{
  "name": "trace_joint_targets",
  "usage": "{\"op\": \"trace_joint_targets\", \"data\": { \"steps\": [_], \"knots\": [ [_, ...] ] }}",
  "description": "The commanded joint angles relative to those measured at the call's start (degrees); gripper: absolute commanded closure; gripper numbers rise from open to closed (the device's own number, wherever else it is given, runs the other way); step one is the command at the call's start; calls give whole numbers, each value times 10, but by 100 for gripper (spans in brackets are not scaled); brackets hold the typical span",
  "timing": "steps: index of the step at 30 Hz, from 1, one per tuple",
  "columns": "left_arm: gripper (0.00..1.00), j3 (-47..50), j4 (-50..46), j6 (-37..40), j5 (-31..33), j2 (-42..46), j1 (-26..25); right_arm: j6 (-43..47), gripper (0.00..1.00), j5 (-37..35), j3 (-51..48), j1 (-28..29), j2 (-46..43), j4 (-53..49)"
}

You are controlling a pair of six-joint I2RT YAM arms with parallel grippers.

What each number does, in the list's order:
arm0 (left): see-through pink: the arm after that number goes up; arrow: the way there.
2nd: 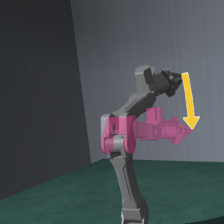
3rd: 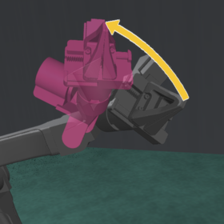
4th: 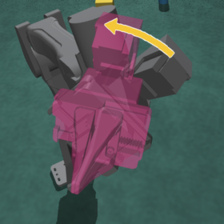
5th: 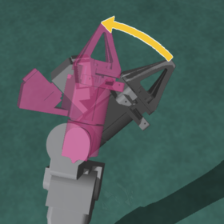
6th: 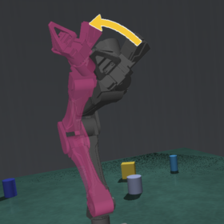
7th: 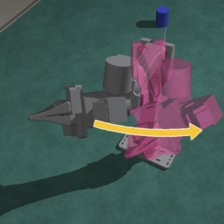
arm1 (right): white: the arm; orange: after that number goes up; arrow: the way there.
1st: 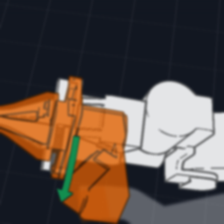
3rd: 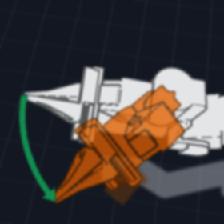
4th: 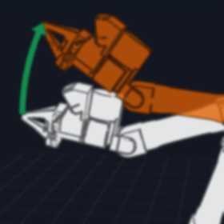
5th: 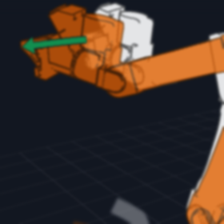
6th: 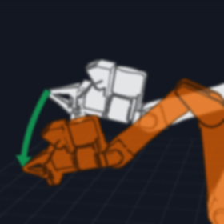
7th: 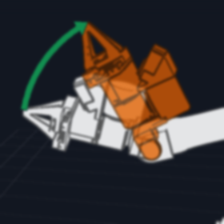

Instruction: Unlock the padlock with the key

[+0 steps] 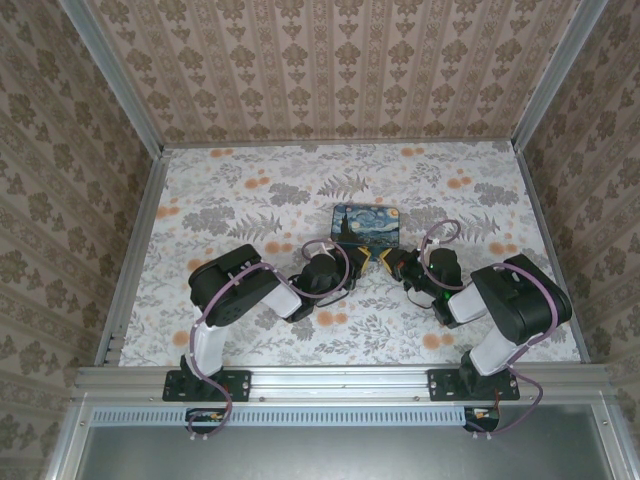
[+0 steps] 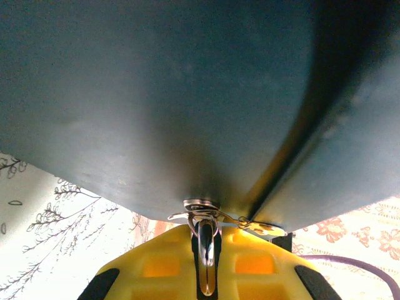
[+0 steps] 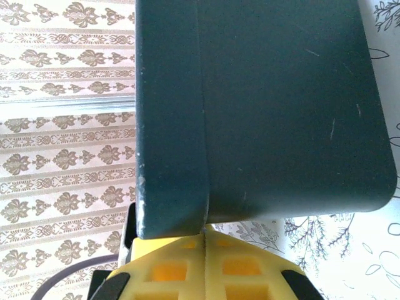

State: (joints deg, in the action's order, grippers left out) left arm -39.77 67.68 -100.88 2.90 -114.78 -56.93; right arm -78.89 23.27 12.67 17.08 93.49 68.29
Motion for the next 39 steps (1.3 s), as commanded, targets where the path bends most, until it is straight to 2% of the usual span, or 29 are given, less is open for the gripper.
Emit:
{"op": "trace_joint_targets", "data": {
  "steps": [1,22,39],
  "knots": [
    [100,-15,75,-16,-54,22,-24,-2,100,2,-3,15,11,-5],
    [100,-22,76,-31,-69,48,-24,-2,100,8,-5,14,39,40],
    [100,-37,76,125,-132,29,-4,-11,100,10,-12,14,39,53]
  ]
}}
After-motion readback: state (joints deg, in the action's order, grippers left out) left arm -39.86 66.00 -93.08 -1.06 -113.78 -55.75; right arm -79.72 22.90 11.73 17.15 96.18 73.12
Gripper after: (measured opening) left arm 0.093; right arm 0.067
